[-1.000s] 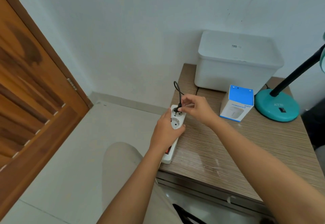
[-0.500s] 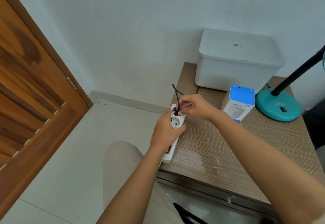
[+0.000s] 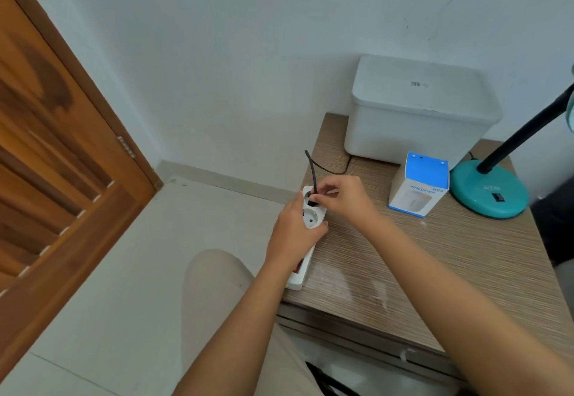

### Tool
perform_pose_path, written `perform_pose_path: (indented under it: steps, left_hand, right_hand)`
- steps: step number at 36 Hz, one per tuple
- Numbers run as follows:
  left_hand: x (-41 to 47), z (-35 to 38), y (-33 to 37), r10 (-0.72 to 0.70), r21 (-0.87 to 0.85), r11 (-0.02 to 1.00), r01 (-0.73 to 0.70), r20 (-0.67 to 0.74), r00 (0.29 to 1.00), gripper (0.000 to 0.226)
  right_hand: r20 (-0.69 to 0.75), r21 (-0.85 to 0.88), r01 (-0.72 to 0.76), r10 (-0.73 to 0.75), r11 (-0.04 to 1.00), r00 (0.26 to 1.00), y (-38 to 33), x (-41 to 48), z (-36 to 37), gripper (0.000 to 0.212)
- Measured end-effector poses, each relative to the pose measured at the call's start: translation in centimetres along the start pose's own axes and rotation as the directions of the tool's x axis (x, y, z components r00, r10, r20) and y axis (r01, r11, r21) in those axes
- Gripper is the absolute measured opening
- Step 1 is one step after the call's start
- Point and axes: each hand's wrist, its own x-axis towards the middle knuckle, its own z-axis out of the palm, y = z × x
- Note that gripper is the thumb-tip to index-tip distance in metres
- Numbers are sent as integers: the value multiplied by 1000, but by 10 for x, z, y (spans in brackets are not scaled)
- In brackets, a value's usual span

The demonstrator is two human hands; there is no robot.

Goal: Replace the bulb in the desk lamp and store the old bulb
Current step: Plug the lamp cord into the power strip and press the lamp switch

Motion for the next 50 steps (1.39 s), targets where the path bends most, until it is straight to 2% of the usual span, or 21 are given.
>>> perform_pose_path:
  steps: [4,11,14,18,22,25,29,33,39,41,44,50]
  left_hand:
    - [-1,0,2,-14,48,999,13,20,1000,65]
    - [1,-5,6,-49,76,996,41,111,993,65]
    - [1,-11,9,-46,157,987,23,144,989,61]
    - [7,-24,22,6,265,964,-26,78,997,47]
    - [21,-37,57,60,272,961,-52,-21,998,53]
    - [34,-31,89,134,244,961,-128,-6,991,52]
    - [53,-1,141,259,184,945,-269,77,963,44]
    - [64,48,183,273,181,929,-322,251,929,53]
    - [57,128,224,302,140,905,-402,454,838,52]
    - [57,148,223,309,119,904,-411,481,820,50]
    - [58,182,218,270,155,900,-406,533,802,58]
    - [66,229,183,241,244,888,-390,475,846,68]
  right_hand:
    - [14,-61,15,-15,998,1000,-5,-1,0,5]
    - [44,-106,-3,8,994,999,-16,-7,-8,13]
    - [44,-122,-22,27,992,999,-21,-8,-26,18]
    - [23,-209,-52,58,976,998,-27,-14,-66,24]
    - [-22,-249,-95,93,964,995,-25,-25,-110,28]
    - [-50,-321,-137,127,937,991,-19,-39,-146,40]
    - [-91,-336,-238,220,911,971,3,-59,-188,47]
    - [-150,-358,-322,287,876,946,28,-79,-222,44]
    - [-157,-306,-425,395,852,905,88,-103,-254,40]
    - [-152,-285,-446,419,848,895,101,-107,-258,38]
    - [-140,-271,-464,443,843,886,125,-109,-260,53]
    - [-138,-193,-476,456,858,879,165,-96,-249,63]
